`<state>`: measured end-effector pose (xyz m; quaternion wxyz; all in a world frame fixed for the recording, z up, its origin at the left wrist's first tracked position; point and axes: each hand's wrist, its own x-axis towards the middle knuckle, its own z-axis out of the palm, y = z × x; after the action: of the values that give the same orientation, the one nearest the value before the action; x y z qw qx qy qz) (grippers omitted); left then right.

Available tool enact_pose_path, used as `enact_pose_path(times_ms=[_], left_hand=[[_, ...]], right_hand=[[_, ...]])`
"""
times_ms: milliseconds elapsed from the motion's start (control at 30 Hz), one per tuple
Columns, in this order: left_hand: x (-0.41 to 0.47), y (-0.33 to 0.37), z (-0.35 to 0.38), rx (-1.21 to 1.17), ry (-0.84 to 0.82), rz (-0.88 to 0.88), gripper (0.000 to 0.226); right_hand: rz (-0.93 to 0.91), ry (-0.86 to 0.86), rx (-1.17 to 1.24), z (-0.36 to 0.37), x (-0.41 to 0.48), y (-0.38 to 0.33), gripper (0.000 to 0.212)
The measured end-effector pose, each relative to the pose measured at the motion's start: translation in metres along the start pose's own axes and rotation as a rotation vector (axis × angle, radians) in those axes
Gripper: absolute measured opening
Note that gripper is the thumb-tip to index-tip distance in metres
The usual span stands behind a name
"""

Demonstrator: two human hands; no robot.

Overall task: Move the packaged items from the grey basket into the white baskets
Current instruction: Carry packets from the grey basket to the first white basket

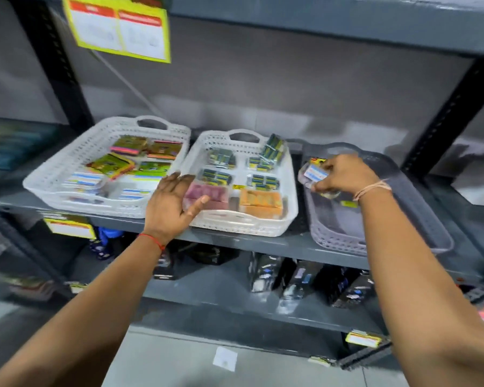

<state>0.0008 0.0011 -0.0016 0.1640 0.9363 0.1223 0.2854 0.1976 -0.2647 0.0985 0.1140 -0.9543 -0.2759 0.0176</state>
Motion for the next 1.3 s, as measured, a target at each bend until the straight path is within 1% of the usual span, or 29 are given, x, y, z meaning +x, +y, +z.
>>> enact_pose_path(times_ms=[67, 100, 167, 233, 367, 433, 500, 633, 733, 833, 967, 1033, 1067, 1133, 1200, 1300], left_hand=[[-0.006, -0.039, -0.026, 0.049, 0.033, -0.104, 0.091], [-0.007, -0.050, -0.034, 0.070, 0.038, -0.130, 0.091], [-0.011, -0.080, -0.053, 0.116, 0.056, -0.202, 0.090], [-0.019, -0.115, -0.074, 0.155, 0.092, -0.301, 0.094], [-0.028, -0.164, -0.106, 0.195, 0.117, -0.390, 0.101], [-0.027, -0.185, -0.117, 0.195, 0.115, -0.423, 0.101], [-0.025, -0.204, -0.121, 0.174, 0.110, -0.457, 0.097], [-0.026, -0.219, -0.111, 0.115, 0.087, -0.454, 0.103], [-0.031, -0.226, -0.105, 0.070, 0.111, -0.486, 0.094], [-0.030, -0.227, -0.103, 0.061, 0.128, -0.477, 0.092], [-0.031, -0.229, -0.102, 0.053, 0.133, -0.472, 0.105], [-0.032, -0.230, -0.102, 0.049, 0.127, -0.473, 0.108], [-0.032, -0.229, -0.103, 0.047, 0.120, -0.469, 0.109], [-0.032, -0.230, -0.106, 0.039, 0.111, -0.456, 0.112], [-0.030, -0.222, -0.109, 0.023, 0.145, -0.447, 0.107], [-0.014, -0.196, -0.113, -0.012, 0.324, -0.467, 0.089]], right_hand=[[-0.089, 0.012, -0.028, -0.007, 0.016, -0.043, 0.024], [-0.114, 0.016, -0.034, -0.009, 0.020, -0.057, 0.022], [-0.196, 0.002, -0.009, -0.005, 0.031, -0.096, 0.034], [-0.290, -0.012, 0.039, 0.011, 0.044, -0.146, 0.044], [-0.450, -0.123, 0.199, 0.049, 0.059, -0.235, 0.040], [-0.518, -0.187, 0.190, 0.069, 0.065, -0.275, 0.041], [-0.543, -0.237, 0.147, 0.091, 0.072, -0.305, 0.044], [-0.538, -0.319, 0.040, 0.124, 0.074, -0.327, 0.050], [-0.556, -0.349, 0.014, 0.137, 0.074, -0.334, 0.054], [-0.544, -0.357, 0.015, 0.141, 0.076, -0.336, 0.055], [-0.537, -0.369, 0.032, 0.143, 0.078, -0.335, 0.059], [-0.532, -0.376, 0.037, 0.144, 0.080, -0.335, 0.060], [-0.534, -0.379, 0.038, 0.144, 0.079, -0.334, 0.063], [-0.564, -0.392, 0.065, 0.145, 0.076, -0.331, 0.079], [-0.602, -0.350, 0.167, 0.140, 0.067, -0.323, 0.092], [-0.655, -0.118, 0.263, 0.127, 0.062, -0.305, 0.093]])
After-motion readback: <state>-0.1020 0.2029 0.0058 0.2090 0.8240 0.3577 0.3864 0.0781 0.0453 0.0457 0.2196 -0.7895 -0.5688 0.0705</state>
